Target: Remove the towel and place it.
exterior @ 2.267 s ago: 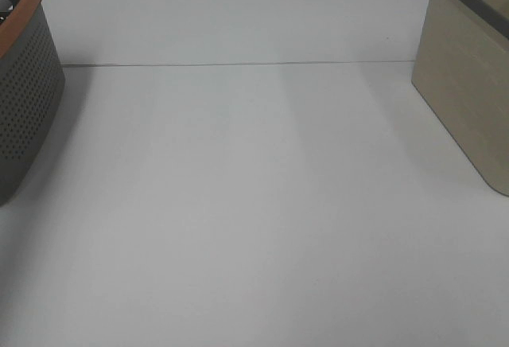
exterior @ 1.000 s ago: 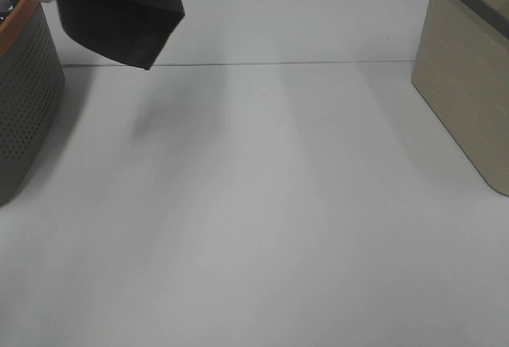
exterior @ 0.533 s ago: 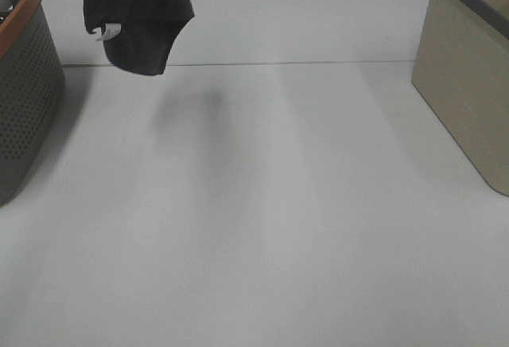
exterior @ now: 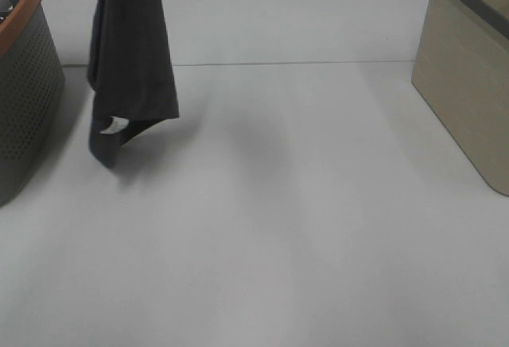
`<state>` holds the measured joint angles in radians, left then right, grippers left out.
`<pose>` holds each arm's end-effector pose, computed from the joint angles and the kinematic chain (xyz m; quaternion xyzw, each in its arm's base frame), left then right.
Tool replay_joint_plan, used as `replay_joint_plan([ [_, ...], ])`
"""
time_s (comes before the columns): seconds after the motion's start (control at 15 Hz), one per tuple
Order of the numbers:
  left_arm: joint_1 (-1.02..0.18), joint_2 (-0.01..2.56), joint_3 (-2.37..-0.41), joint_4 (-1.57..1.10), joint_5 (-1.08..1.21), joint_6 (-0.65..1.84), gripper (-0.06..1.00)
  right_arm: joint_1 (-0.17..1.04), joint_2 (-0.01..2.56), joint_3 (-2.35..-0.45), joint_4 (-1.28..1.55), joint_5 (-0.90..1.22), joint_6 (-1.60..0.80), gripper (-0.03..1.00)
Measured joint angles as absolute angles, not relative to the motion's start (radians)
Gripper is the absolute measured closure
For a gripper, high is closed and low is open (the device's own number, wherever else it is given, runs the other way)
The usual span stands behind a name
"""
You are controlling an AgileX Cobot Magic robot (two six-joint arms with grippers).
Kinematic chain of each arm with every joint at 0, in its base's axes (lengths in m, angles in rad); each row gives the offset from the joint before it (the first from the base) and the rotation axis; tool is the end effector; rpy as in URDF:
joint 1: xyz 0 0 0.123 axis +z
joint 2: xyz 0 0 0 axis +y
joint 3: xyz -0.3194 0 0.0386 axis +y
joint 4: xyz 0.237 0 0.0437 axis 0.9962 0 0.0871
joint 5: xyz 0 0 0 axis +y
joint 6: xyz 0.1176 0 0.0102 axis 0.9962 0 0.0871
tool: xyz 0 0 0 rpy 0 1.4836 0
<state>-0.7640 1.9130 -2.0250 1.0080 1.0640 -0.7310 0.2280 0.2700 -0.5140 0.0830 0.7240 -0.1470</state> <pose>0.3790 -0.2422 0.4382 0.0875 0.8203 0.1442 0.5464 0.0286 0.0133 0.3001 -0.1445 0.8182 0.0626 0.5530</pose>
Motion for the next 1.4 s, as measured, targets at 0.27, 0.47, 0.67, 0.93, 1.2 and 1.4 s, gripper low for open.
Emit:
replay_joint_plan([
  [0.27, -0.764, 1.942, -2.025, 0.918, 1.078, -0.744, 0.94, 0.228, 0.538, -0.522, 0.216, 0.536, -0.347, 0.34],
  [0.47, -0.764, 1.968, -2.025, 0.897, 1.075, -0.744, 0.94, 0.228, 0.819, -0.522, 0.412, 0.349, -0.521, 0.34],
  [0.67, -0.764, 1.976, -2.025, 0.889, 1.043, -0.744, 0.94, 0.356, 1.140, -0.522, 0.723, 0.027, -0.867, 0.34],
  [0.93, -0.764, 1.977, -2.025, 0.884, 1.029, -0.740, 0.94, 0.740, 1.415, -0.529, 0.839, -0.503, -0.776, 0.34],
  [1.2, -0.764, 1.977, -2.025, 0.884, 1.025, -0.725, 0.94, 0.827, 1.692, -0.630, 0.624, -0.708, -0.402, 0.34],
  [1.4, -0.764, 1.977, -2.025, 0.882, 1.014, -0.722, 0.94, 0.827, 1.893, -0.768, 0.438, -0.779, -0.161, 0.28],
])
